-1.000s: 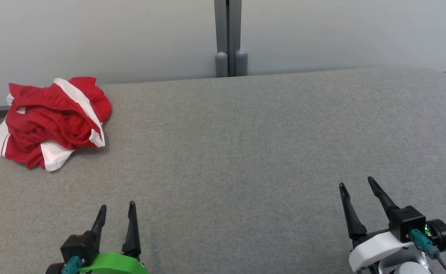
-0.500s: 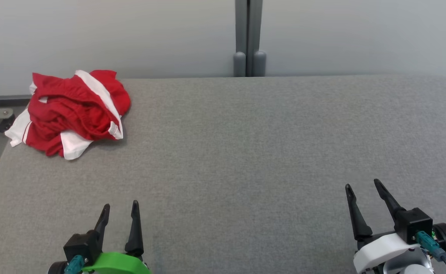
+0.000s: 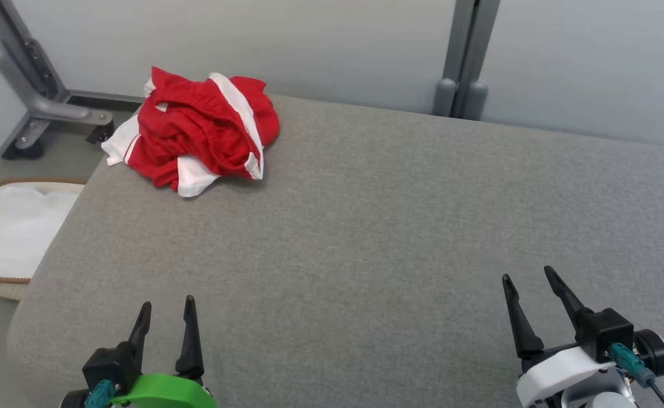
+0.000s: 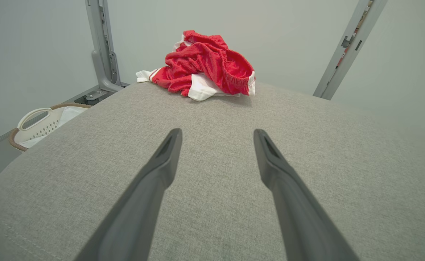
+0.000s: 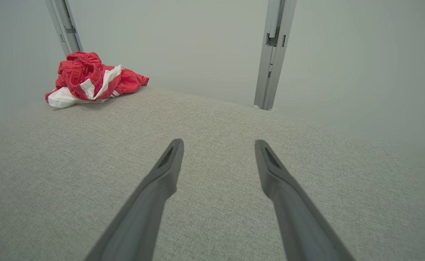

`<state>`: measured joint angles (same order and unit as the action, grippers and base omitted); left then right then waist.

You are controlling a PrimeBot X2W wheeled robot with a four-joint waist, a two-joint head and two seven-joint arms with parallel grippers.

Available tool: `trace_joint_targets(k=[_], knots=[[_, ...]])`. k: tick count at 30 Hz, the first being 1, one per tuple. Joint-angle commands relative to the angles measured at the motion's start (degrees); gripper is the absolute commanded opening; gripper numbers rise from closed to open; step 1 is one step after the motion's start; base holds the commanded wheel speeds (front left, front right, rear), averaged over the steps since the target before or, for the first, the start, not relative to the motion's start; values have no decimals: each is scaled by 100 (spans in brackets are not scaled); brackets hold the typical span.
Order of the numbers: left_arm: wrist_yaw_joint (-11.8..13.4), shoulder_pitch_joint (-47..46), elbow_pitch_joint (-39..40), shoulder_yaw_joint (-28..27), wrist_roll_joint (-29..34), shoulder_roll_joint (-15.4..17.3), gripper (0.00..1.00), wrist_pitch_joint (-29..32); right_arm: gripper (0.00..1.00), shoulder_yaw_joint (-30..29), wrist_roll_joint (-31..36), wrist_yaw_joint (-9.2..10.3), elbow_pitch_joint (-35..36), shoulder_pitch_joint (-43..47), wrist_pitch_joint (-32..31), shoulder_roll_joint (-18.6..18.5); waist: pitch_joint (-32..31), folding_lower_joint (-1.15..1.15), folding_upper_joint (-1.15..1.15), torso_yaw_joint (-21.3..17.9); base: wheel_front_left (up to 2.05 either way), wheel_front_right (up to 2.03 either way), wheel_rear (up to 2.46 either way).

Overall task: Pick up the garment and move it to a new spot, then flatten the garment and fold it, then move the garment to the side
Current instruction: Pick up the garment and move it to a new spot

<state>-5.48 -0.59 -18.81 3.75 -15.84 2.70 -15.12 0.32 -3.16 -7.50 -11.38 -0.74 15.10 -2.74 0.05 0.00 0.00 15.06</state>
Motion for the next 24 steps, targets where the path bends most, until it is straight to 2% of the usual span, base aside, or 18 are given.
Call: trace_joint_targets(k=[1, 15, 19, 21, 24], knots=[[3, 36, 21, -28, 41, 33, 100, -5, 100, 15, -10, 2, -1, -65, 10, -27, 52, 0, 0, 251, 0, 0, 0], [131, -313, 261, -187, 61, 34, 100, -6, 100, -72, 196, 2, 91, -263, 10, -27, 429, 0, 0, 147, 0, 0, 0], [124, -777, 480, -454, 173, 64, 100, -6, 100, -122, 345, 2, 159, -412, 10, -27, 672, 0, 0, 19, 0, 0, 0], [69, -1159, 580, -679, 14, 80, 100, -6, 100, -141, 422, 2, 206, -524, 10, -28, 806, 0, 0, -73, 0, 0, 0], [-7, -1838, 642, -849, 12, 354, 100, -5, 100, -173, 542, 2, 261, -692, 9, -27, 1004, 0, 0, -226, 0, 0, 0]])
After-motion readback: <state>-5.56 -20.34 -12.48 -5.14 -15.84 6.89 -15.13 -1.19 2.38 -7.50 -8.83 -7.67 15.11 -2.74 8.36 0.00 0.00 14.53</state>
